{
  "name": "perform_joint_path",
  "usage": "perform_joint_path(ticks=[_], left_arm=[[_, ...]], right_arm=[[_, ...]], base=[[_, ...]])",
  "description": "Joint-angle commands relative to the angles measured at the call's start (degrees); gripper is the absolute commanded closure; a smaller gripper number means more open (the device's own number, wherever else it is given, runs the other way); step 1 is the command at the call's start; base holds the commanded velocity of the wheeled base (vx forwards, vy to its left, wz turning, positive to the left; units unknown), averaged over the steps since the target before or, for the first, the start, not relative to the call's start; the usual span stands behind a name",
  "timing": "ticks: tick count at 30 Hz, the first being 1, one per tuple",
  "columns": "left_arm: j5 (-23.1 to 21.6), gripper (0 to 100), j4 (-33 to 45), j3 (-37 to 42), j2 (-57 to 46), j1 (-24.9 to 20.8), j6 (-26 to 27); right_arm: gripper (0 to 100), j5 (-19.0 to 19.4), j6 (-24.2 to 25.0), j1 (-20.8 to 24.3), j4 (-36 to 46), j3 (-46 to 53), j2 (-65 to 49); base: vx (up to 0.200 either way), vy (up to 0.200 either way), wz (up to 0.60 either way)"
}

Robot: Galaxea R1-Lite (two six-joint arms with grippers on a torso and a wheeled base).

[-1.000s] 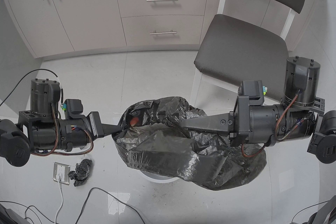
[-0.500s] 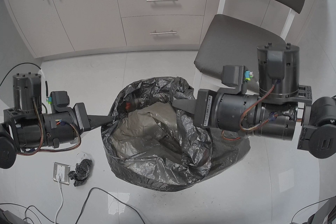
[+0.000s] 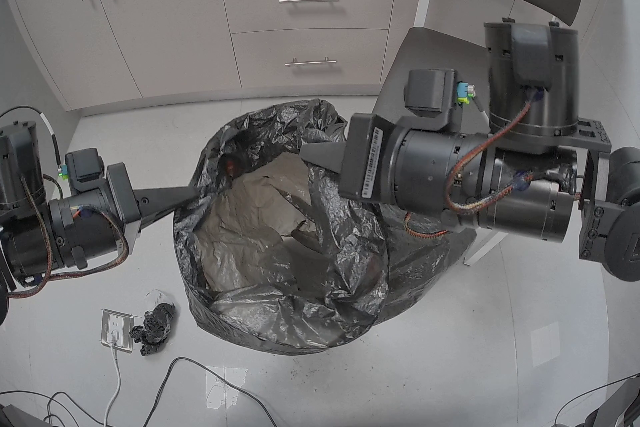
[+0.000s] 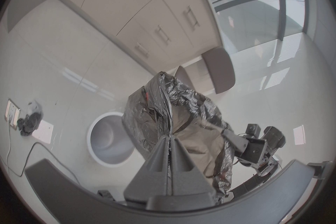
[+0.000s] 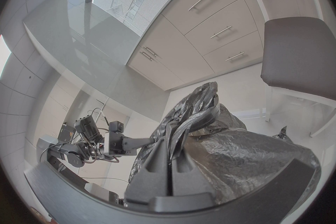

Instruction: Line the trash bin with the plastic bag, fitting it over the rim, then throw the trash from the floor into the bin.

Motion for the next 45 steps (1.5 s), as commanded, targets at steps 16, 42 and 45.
perform_joint_path(ticks=[16, 42, 45], left_arm=[[-3.5, 100, -19.1, 7.1, 7.5, 6.6, -4.3], [-3.8, 100, -19.0, 10.9, 9.4, 6.1, -4.3], [-3.7, 100, -19.1, 10.7, 10.6, 6.0, -4.1]], right_arm=[[100, 0.6, 4.2, -0.8, -0.5, 0.8, 4.4], [100, 0.6, 6.3, -0.7, -2.9, 2.6, 12.5], [100, 0.6, 6.4, -1.4, -3.0, 2.9, 13.0]], base=[[0.000, 0.000, 0.00], [0.000, 0.000, 0.00], [0.000, 0.000, 0.00]])
